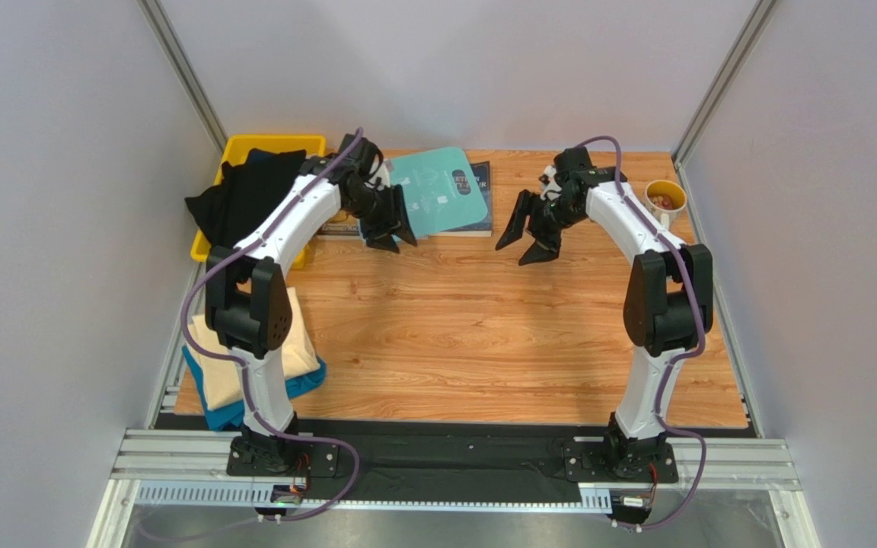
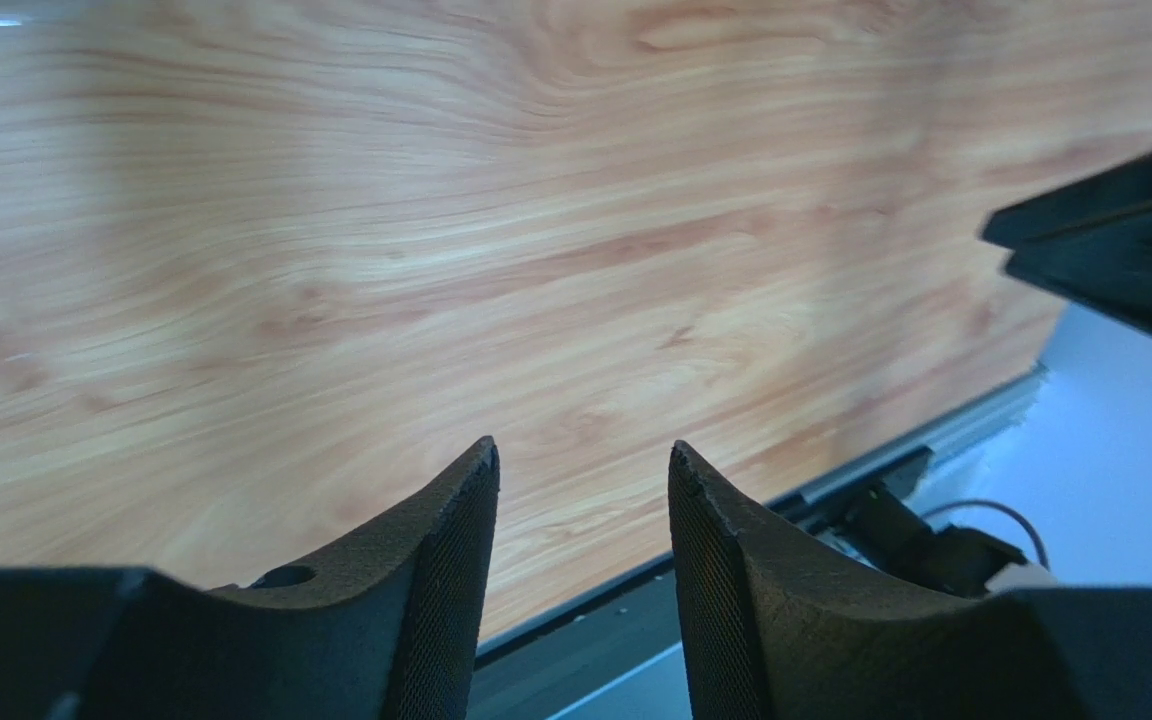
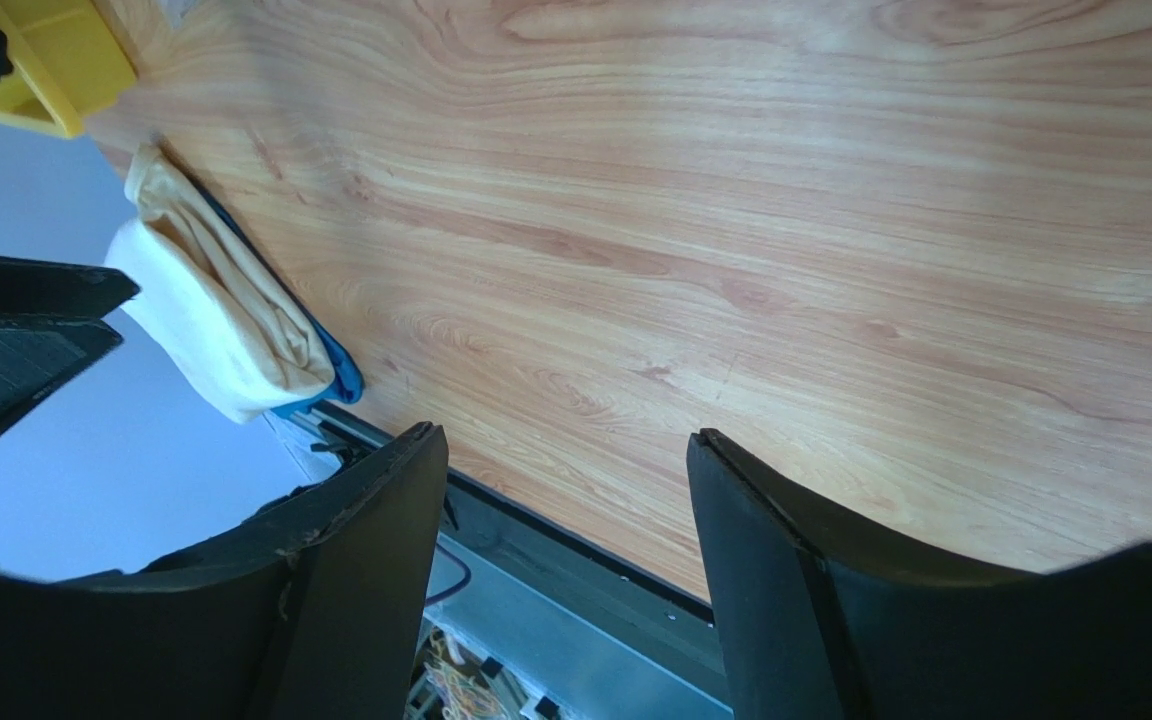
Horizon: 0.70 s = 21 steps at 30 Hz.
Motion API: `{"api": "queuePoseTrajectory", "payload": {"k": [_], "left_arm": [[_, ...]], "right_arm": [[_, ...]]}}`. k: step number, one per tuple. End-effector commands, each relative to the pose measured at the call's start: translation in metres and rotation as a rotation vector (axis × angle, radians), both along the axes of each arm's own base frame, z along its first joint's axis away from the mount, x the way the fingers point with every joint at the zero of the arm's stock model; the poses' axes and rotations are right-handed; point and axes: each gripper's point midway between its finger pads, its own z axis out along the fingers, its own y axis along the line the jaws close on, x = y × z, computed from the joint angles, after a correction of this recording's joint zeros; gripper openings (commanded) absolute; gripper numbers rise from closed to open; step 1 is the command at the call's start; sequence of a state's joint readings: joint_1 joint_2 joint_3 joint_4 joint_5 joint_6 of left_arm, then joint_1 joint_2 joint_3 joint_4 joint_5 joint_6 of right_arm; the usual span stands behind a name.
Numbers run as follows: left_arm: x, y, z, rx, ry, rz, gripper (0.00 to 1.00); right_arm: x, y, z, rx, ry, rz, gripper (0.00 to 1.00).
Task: Fold and stack the t-shirts
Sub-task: Put the neatly folded tshirt into the corner of the board with the left arm
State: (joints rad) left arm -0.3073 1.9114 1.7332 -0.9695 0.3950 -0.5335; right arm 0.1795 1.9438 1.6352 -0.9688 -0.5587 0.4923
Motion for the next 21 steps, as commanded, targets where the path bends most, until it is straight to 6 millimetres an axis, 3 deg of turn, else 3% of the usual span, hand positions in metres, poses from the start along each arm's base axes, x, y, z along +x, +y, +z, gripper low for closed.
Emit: {"api": "queuePoseTrajectory", "payload": {"k": [1,6,21], "left_arm": [[0.004,-0.046,0.017,-0.183,-0.002,-0.041,0.52],[0.013,-0.051,0.016,-0.220,-0.008,-0.039,0.52],[0.012,-0.060,0.006,-0.275,0.044,-0.035,0.52]], "right_arm": [[0.006,0.019,0.007,0.026,-0.033,0.044,0.65],[0.012,0.019,0.010,0.016,-0.045,0.056,0.66],[0.008,0.013,0.004,-0.015,-0.018,0.060,0.65]]}}
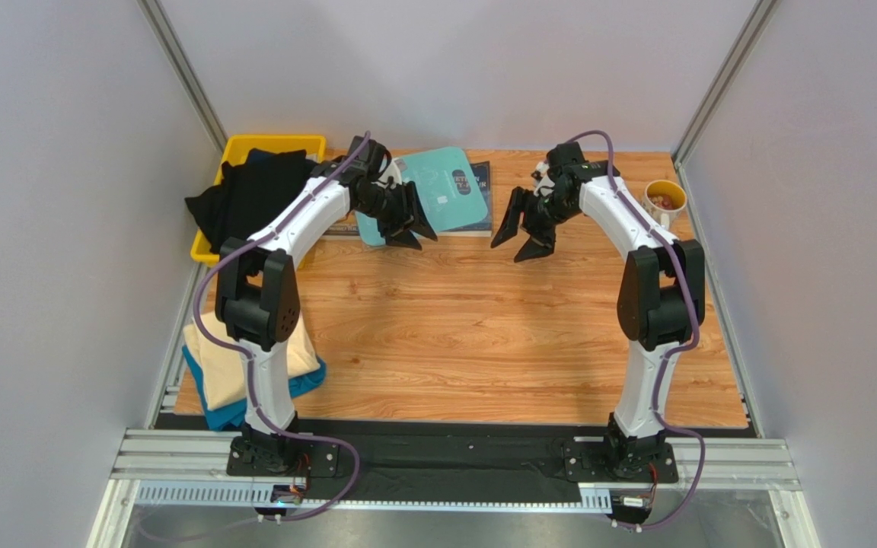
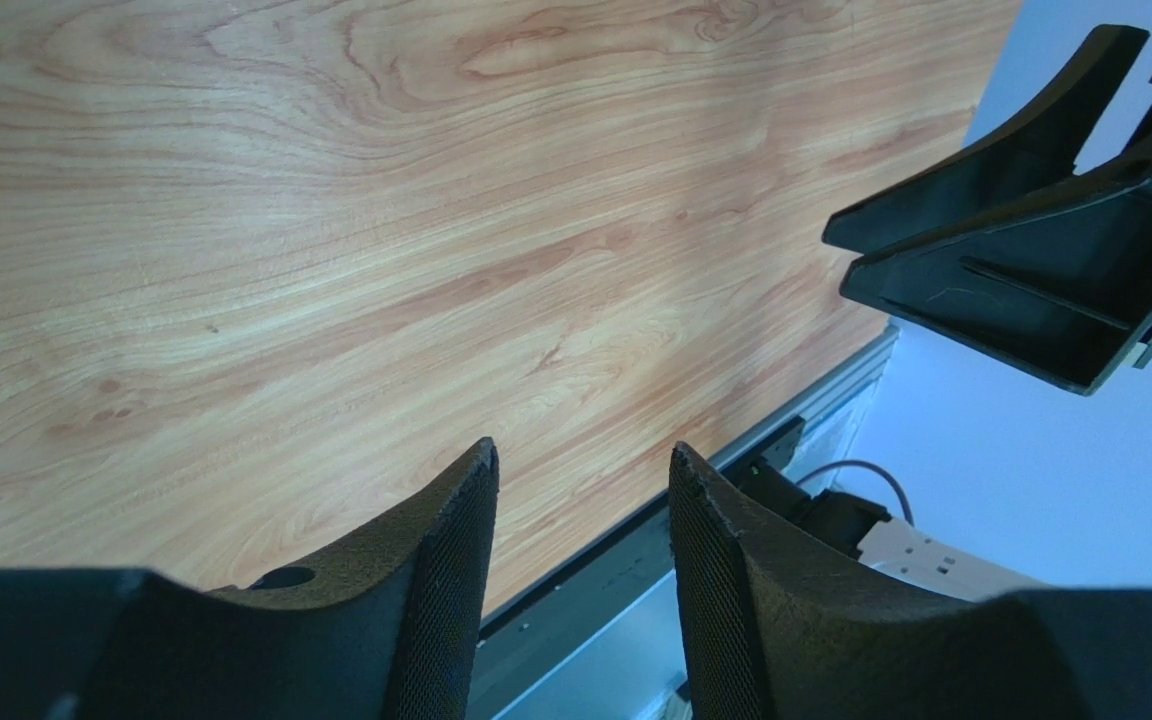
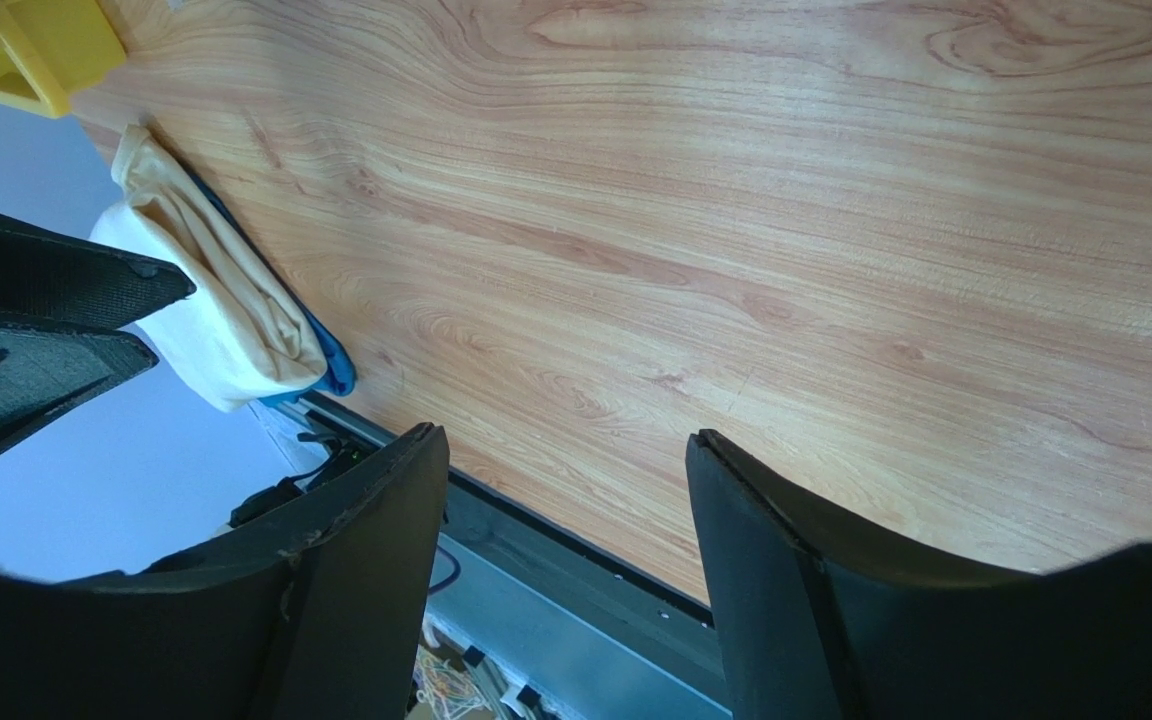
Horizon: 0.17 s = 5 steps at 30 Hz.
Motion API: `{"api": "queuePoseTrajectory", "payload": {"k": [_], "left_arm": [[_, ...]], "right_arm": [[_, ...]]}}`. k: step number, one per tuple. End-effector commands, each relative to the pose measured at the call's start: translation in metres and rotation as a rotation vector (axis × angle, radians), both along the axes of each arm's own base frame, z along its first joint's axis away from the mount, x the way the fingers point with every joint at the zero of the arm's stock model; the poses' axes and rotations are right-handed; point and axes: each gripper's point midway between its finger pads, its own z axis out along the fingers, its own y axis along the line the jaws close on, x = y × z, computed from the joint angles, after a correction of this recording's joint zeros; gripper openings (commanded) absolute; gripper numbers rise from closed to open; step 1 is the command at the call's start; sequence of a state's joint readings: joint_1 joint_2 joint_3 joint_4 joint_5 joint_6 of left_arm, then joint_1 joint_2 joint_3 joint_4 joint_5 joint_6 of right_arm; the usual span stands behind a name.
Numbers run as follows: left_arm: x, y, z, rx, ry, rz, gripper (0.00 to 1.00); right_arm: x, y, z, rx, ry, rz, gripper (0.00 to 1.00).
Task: Fold and stack the t-shirts
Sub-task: Put the neatly folded tshirt into the corner of the board with the left arm
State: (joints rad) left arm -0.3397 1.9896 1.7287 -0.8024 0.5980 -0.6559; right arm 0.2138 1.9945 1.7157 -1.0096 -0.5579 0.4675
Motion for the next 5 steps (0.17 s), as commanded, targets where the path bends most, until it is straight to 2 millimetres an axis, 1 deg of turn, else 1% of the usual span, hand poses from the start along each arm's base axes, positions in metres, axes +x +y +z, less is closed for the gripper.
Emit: {"api": "queuePoseTrajectory", "payload": {"k": [1,2,4,5], "left_arm": [[0.0020,-0.0080,0.0072,-0.053,-0.006,-0.011,0.51],[0.0018,-0.0086,0.0075,-0.053,-0.010,-0.013,0.47],[0.0030,-0.0094,0.0093,-0.058,-0.023,-0.023,0.46],[0.0031,-0.0092,0.0105,-0.054,-0.031,-0.024,0.47]], "right_arm": [[0.0030,-0.0012,0.0030,-0.005,-0.011,0.005,0.65],[0.0027,-0.0021,0.0022,-0.006,-0.010,0.003,0.65],[0.0011,-0.0019,0.0009,-0.004,-0.005,0.001,0.65],[0.0005,-0.0013,0.0001,-0.003,-0.001,0.000,0.65]]}}
